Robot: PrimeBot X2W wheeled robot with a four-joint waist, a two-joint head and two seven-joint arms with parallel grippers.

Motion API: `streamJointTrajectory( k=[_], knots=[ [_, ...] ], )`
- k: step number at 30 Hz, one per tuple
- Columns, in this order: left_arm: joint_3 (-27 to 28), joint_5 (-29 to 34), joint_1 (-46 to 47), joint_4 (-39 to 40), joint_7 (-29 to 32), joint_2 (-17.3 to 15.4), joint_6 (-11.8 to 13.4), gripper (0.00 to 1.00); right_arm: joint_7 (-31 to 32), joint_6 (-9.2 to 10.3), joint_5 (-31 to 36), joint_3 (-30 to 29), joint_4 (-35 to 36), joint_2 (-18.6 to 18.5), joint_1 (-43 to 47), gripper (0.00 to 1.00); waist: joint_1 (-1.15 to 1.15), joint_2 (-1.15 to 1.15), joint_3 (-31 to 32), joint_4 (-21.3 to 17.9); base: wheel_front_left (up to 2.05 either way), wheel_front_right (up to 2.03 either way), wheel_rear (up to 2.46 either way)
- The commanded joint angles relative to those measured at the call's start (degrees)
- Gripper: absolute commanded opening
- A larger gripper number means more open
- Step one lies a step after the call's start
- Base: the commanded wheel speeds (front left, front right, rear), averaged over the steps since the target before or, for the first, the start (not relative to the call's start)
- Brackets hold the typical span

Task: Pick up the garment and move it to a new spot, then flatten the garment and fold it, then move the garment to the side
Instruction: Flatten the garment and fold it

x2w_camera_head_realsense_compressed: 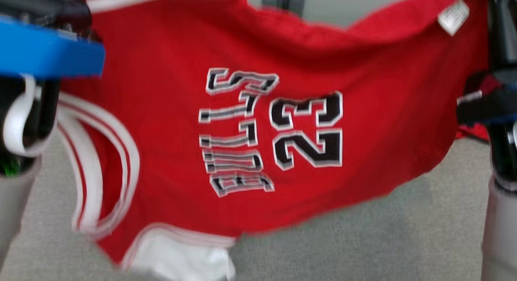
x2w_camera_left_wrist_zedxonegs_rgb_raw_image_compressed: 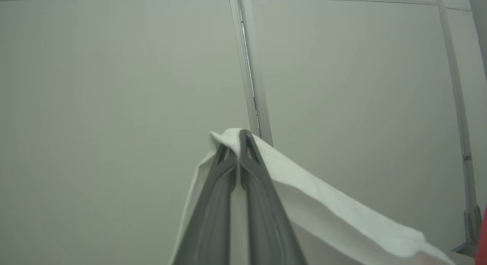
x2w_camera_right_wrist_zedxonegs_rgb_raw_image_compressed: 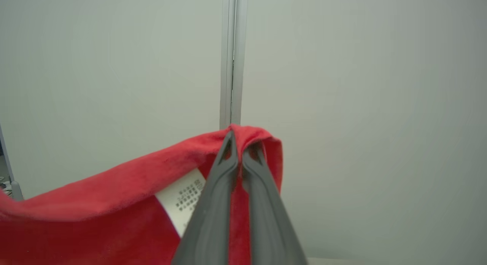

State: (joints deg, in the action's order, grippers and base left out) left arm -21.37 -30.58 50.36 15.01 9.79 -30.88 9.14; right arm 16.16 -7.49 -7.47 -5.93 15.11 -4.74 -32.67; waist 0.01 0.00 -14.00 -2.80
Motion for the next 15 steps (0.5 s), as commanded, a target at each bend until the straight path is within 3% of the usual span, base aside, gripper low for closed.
streamJointTrajectory(
  k=[1,7,15],
  knots=[
    [-0.3,0.5,2.7,-2.1,-0.2,0.4,-0.6,0.0,-0.7,-0.01,0.9,0.1,-2.5,-0.9,-3.6,0.0,-0.01,0.0,-2.5,1.0,0.0,0.0,0.0],
    [-1.5,3.1,15.4,-15.2,-3.9,3.2,-3.7,0.0,-5.0,-0.01,4.8,2.3,-19.1,-1.1,-20.0,0.0,-0.01,0.0,-6.6,0.5,0.0,0.0,0.0],
    [-2.4,5.5,27.2,-30.6,-10.4,7.5,-5.5,0.0,-10.8,-0.01,12.3,2.0,-38.1,0.8,-37.3,0.0,-0.01,0.0,-10.5,1.2,0.0,0.0,0.0]
  ],
)
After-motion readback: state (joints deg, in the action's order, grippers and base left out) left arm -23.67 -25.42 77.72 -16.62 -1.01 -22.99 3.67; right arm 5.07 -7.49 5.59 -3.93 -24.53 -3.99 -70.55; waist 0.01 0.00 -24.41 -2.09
